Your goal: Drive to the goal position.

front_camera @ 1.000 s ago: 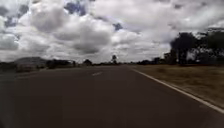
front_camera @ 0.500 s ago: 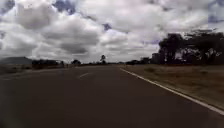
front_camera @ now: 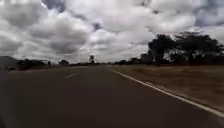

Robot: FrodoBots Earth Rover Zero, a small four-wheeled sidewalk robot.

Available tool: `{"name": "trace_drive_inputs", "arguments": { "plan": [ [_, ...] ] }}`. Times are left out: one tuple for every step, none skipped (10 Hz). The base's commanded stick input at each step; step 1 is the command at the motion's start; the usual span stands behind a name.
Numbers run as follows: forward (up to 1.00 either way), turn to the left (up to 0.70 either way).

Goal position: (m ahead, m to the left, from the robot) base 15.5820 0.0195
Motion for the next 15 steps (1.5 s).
{"name": "trace_drive_inputs", "arguments": {
  "plan": [
    [0.85, 0.0],
    [0.85, 0.0],
    [0.85, 0.0],
    [0.85, 0.0],
    [0.85, 0.0],
    [0.85, 0.0],
    [0.75, 0.0],
    [0.66, 0.0],
    [0.64, 0.0],
    [0.62, 0.0],
    [0.61, 0.0],
    [0.64, 0.0],
    [0.67, 0.0],
    [0.71, 0.0],
    [0.75, 0.0]
  ]
}}
